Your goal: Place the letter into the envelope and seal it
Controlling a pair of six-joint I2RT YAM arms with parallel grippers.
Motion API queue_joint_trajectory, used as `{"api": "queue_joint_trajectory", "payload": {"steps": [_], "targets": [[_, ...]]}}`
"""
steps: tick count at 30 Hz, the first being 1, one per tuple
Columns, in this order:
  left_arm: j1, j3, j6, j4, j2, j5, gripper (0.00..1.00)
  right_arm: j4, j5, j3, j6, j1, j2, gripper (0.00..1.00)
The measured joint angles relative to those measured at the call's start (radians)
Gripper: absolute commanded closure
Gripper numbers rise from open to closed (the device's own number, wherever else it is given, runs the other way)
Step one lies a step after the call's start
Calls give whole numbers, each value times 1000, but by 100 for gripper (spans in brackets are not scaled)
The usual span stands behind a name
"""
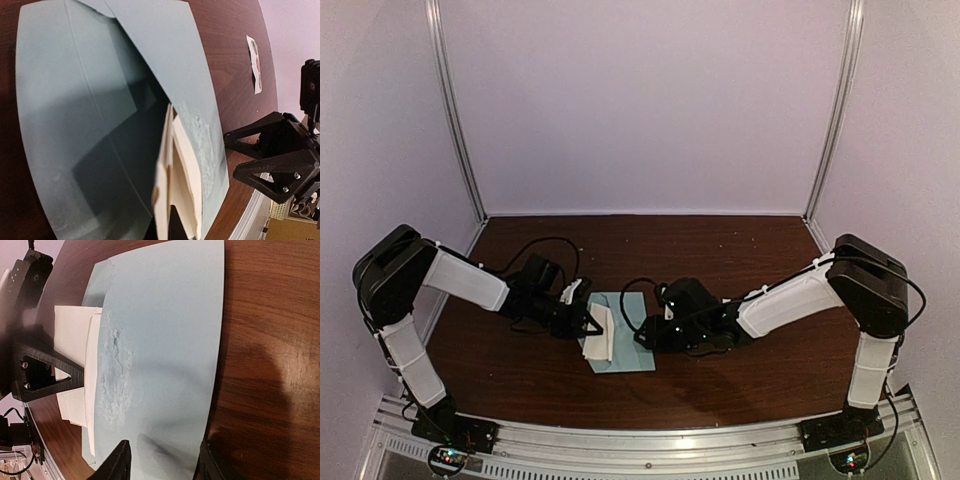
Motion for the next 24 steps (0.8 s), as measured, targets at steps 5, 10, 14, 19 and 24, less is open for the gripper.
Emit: {"api": "queue_joint_trajectory", "payload": {"steps": [5, 10, 14, 19, 24], "targets": [[-8, 0, -29, 26, 0, -5, 100, 0, -10, 0, 5, 1, 0, 54], [-27, 2, -48, 51, 0, -10, 100, 0, -21, 0, 8, 3, 0, 53], [-28, 16, -48, 45, 0, -21, 89, 1, -22, 0, 9, 8, 0, 54], [-28, 48, -24, 25, 0, -39, 74, 1, -21, 0, 9, 10, 0, 53], [-28, 75, 29, -48, -13, -88, 61, -3, -11, 0, 8, 11, -2, 52]]}}
